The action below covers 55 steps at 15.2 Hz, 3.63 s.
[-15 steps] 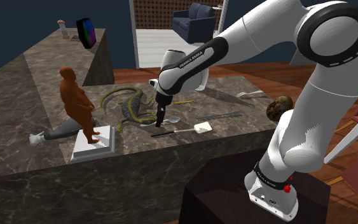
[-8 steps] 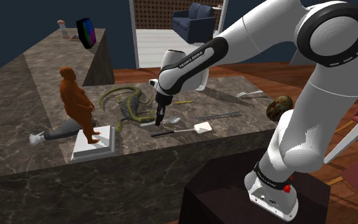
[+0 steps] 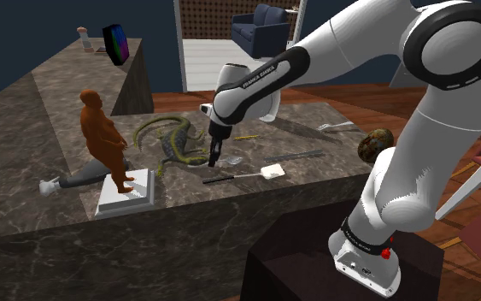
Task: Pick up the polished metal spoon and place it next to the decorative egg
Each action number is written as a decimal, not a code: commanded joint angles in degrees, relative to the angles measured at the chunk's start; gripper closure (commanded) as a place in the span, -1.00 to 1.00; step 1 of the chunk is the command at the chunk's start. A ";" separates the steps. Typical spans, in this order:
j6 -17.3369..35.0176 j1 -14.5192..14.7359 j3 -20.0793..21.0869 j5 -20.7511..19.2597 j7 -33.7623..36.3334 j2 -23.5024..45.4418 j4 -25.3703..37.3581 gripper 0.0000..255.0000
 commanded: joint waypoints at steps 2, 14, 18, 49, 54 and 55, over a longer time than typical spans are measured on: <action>-2.25 -0.15 -0.17 -0.90 0.87 -1.49 0.83 1.00; -11.04 -0.52 -0.39 -3.60 4.12 -6.35 5.06 1.00; -14.00 -0.64 -0.43 -4.26 5.03 -7.58 6.87 1.00; -32.74 -5.86 -7.45 -8.83 -1.06 -24.72 6.66 1.00; -35.44 -8.69 -11.55 -11.36 -6.21 -30.22 2.84 1.00; -36.03 -9.29 -12.41 -11.94 -7.27 -31.18 2.28 1.00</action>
